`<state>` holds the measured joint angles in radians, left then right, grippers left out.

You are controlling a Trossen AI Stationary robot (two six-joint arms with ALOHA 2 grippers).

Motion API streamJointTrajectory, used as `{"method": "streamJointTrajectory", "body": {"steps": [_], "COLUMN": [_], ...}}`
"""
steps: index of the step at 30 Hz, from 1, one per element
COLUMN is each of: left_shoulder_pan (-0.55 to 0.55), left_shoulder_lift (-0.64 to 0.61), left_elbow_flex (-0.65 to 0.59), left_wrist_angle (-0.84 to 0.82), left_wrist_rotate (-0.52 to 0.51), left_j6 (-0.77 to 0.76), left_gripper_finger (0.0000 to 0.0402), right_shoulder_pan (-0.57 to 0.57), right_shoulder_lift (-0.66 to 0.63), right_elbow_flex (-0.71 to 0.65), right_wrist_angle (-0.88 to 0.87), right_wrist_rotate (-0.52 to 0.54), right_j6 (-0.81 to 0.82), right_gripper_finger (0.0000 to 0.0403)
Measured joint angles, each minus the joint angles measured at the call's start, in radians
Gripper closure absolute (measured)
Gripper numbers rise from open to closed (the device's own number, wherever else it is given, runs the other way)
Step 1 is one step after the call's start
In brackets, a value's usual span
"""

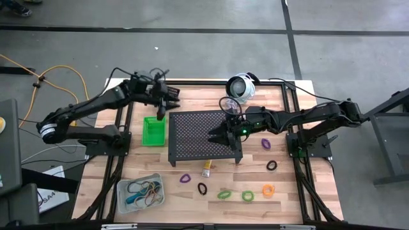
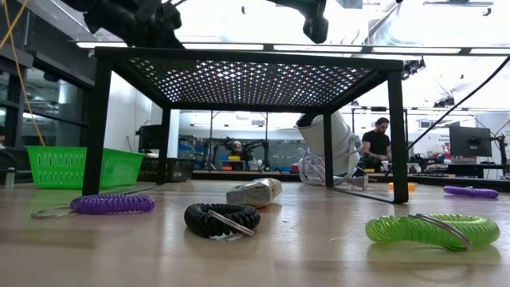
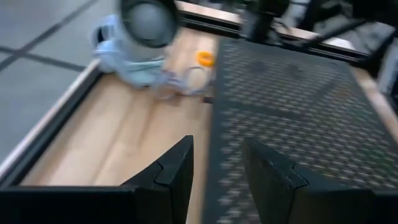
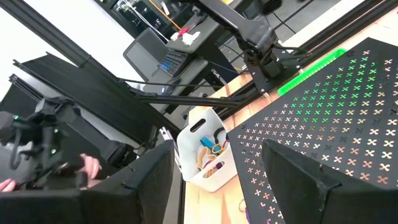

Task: Pick & Place Office Desk Supplies
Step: Put the crayon box into the black bin

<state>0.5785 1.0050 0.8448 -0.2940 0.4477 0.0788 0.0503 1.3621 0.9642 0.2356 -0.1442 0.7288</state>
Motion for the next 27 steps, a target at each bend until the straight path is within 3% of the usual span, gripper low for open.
{"method": "streamJointTrajectory", "body": {"steps": [17,27], "left_shoulder_pan": [-0.457,-0.64], "left_shoulder_lift": [0.0,0.0], "left_elbow_flex": [0.0,0.0], "left_wrist_angle": [-0.042,-0.042], "left_wrist_rotate": [-0.01,-0.03], "left_j6": [-0.021,-0.059], "left_gripper_finger": [0.0268,0.0268], "right_shoulder_pan": [0.0,0.0], "right_shoulder_lift": [0.0,0.0], "right_elbow_flex": [0.0,0.0], "right_wrist_angle": [0.0,0.0], "right_wrist_rotate": [0.0,0.0], "right_j6": [0.0,0.0], "right_gripper_finger": [0.0172,0.0172]}}
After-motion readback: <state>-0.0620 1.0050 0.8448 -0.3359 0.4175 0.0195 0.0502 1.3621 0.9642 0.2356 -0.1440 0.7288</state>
